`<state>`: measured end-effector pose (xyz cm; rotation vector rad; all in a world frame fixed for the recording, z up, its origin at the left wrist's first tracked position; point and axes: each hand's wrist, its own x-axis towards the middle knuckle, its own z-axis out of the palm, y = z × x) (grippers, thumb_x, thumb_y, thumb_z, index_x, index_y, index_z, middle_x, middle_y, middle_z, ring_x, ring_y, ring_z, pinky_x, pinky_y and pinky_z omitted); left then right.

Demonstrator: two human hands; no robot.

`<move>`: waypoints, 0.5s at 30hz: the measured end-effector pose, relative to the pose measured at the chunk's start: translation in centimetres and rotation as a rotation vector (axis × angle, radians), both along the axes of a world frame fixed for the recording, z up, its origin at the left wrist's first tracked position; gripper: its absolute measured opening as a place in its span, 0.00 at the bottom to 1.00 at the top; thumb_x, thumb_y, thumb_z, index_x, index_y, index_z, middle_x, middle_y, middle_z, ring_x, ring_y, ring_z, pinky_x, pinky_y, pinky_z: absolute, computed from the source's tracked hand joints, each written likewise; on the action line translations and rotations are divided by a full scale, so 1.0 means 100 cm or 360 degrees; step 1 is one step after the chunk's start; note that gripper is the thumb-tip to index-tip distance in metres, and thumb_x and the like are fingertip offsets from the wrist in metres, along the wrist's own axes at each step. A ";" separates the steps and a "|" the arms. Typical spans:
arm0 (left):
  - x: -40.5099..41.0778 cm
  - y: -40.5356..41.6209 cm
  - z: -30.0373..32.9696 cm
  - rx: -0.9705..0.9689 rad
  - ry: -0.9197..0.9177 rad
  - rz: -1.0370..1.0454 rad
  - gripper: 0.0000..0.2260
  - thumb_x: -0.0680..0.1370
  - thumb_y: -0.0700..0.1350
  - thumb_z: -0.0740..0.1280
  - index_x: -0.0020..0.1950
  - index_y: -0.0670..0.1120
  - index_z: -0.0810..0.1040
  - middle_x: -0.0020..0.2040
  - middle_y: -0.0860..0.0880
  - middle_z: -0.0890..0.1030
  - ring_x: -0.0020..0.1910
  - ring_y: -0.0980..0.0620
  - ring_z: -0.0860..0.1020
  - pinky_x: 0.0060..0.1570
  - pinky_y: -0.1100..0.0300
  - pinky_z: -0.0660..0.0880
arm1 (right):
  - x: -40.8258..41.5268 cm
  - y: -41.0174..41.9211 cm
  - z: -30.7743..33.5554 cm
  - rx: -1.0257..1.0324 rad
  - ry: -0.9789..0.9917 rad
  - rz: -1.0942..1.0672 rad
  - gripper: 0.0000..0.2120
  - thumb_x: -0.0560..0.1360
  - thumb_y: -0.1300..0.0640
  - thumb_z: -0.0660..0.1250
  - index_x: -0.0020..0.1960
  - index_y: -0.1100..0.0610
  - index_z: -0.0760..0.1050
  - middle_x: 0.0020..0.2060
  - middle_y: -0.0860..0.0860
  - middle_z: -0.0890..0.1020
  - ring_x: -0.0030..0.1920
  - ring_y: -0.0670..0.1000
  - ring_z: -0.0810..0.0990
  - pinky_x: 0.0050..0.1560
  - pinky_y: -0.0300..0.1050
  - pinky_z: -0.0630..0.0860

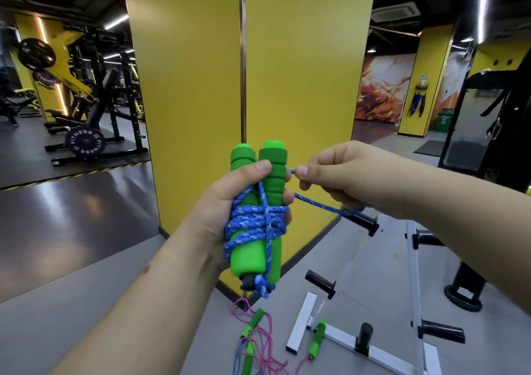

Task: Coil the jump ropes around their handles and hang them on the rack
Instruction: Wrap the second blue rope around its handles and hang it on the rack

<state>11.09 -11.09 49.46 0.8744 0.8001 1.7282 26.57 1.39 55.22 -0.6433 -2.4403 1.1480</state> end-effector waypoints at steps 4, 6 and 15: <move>-0.001 0.009 0.002 -0.0108 -0.0341 0.0129 0.13 0.74 0.47 0.72 0.54 0.42 0.79 0.39 0.45 0.81 0.34 0.48 0.82 0.41 0.54 0.76 | 0.002 -0.010 -0.001 0.0820 -0.0130 -0.0119 0.12 0.79 0.45 0.65 0.41 0.50 0.80 0.26 0.48 0.72 0.28 0.47 0.69 0.32 0.44 0.68; -0.003 0.014 0.003 -0.0174 -0.0372 0.0191 0.09 0.77 0.47 0.70 0.52 0.43 0.79 0.39 0.44 0.82 0.33 0.48 0.82 0.40 0.54 0.76 | 0.005 -0.016 -0.005 0.1187 -0.0146 -0.0036 0.08 0.78 0.51 0.63 0.42 0.49 0.79 0.27 0.46 0.75 0.28 0.46 0.71 0.30 0.44 0.69; 0.004 0.022 -0.009 -0.0320 0.0722 0.0930 0.17 0.69 0.52 0.74 0.51 0.49 0.72 0.51 0.35 0.82 0.42 0.40 0.83 0.45 0.38 0.81 | 0.002 -0.013 0.000 0.1070 0.0027 0.0132 0.08 0.78 0.56 0.66 0.48 0.46 0.83 0.40 0.45 0.82 0.43 0.48 0.80 0.44 0.52 0.78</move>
